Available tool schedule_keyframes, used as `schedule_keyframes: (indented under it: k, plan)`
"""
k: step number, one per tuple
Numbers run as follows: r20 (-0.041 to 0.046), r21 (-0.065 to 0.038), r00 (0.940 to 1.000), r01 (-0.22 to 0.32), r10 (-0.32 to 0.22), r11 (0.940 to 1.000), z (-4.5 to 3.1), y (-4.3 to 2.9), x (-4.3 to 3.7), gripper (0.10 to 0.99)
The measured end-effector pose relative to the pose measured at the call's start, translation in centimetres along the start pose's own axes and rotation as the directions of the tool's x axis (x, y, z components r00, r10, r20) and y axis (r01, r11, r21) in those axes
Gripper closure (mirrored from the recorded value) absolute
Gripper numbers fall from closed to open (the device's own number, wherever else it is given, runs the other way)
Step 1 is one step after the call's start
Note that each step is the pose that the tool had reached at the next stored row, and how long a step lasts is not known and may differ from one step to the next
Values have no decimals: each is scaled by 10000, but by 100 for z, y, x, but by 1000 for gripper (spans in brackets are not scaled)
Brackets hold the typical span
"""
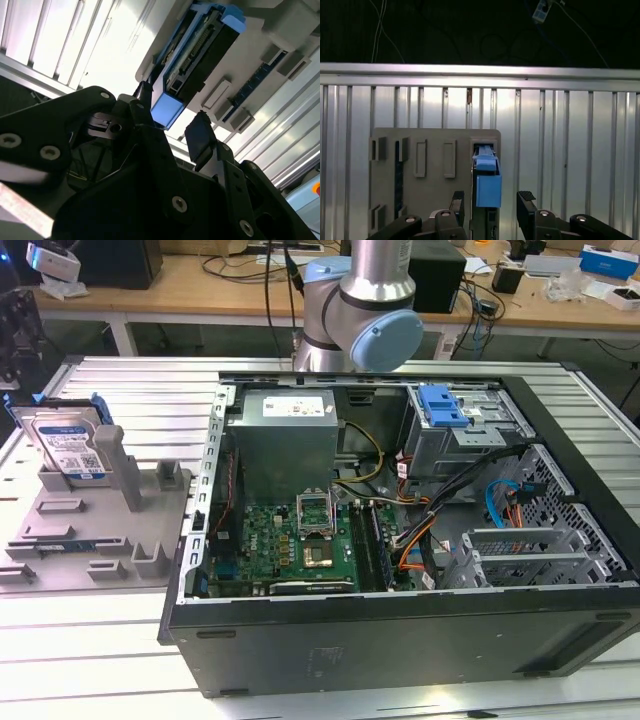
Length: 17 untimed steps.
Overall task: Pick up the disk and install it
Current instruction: 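Pick up the disk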
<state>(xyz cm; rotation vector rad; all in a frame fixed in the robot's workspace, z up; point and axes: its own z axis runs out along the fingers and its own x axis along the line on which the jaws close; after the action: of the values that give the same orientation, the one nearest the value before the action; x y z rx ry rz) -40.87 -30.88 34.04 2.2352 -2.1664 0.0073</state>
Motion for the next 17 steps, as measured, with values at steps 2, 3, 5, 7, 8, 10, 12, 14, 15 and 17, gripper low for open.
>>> schedule_keyframes:
  k: [2,3,5,7,8,10,12,14,15,17]
  plan:
    - [-2,2,10000,95,-95,10000,14,0,6,545]
    - [-3,3,9999,140,-140,9999,21,0,9,545]
    - [-4,5,9997,232,-232,9997,37,1,16,545]
    - [-5,6,9996,295,-295,9996,55,6,23,545]
    - [-5,8,9996,297,-297,9996,61,5,25,545]
    - [-5,8,9996,297,-297,9996,75,5,28,545]
    - [-6,8,9996,297,-297,9996,94,5,31,545]
    - [-6,7,9996,297,-297,9996,107,5,32,545]
    - [-5,7,9996,297,-297,9996,112,4,33,545]
    - [-5,7,9996,297,-297,9996,126,4,34,545]
